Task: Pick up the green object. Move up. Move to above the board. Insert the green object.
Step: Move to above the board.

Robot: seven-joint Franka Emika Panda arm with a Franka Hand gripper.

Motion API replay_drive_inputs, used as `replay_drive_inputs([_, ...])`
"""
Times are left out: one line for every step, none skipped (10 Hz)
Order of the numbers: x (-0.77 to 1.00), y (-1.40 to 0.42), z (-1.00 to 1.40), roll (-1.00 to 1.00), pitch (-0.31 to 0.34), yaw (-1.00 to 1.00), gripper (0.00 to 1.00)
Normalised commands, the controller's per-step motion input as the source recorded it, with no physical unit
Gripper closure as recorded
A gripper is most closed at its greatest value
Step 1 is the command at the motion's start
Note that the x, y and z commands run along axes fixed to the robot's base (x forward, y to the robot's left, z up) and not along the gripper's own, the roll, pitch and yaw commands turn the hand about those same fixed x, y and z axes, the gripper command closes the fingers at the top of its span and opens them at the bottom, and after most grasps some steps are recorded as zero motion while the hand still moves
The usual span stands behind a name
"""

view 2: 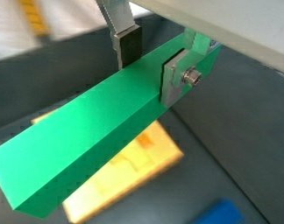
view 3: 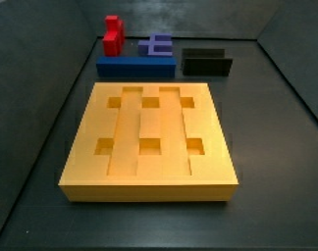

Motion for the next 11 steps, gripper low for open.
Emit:
replay_drive_inputs([0.53,-0.80,0.19,0.00,0.058,1.00,1.00])
replay_drive_inputs([0.38,-0.56,0.13,0.01,0.059,1.00,1.00])
replay_drive_inputs([0.14,-0.21,0.06,0.00,0.056,1.00,1.00])
replay_drive_inputs([0.09,-0.13,0.04,0.01,0.055,1.00,1.00])
replay_drive_inputs([0.07,-0.08,0.03,0.01,0.059,1.00,1.00])
replay_drive_inputs([0.06,-0.07,0.03,0.01,0.064,1.00,1.00])
replay_drive_inputs([0.07,-0.05,0.02,0.01,0.071,1.00,1.00])
replay_drive_inputs([0.06,-0.04,0.02,0.01,0.077,1.00,1.00])
replay_drive_inputs([0.06,-0.04,0.02,0.02,0.087,1.00,1.00])
replay_drive_inputs([0.06,-0.04,0.02,0.02,0.097,1.00,1.00])
replay_drive_inputs([0.06,-0.03,0.02,0.02,0.109,1.00,1.00])
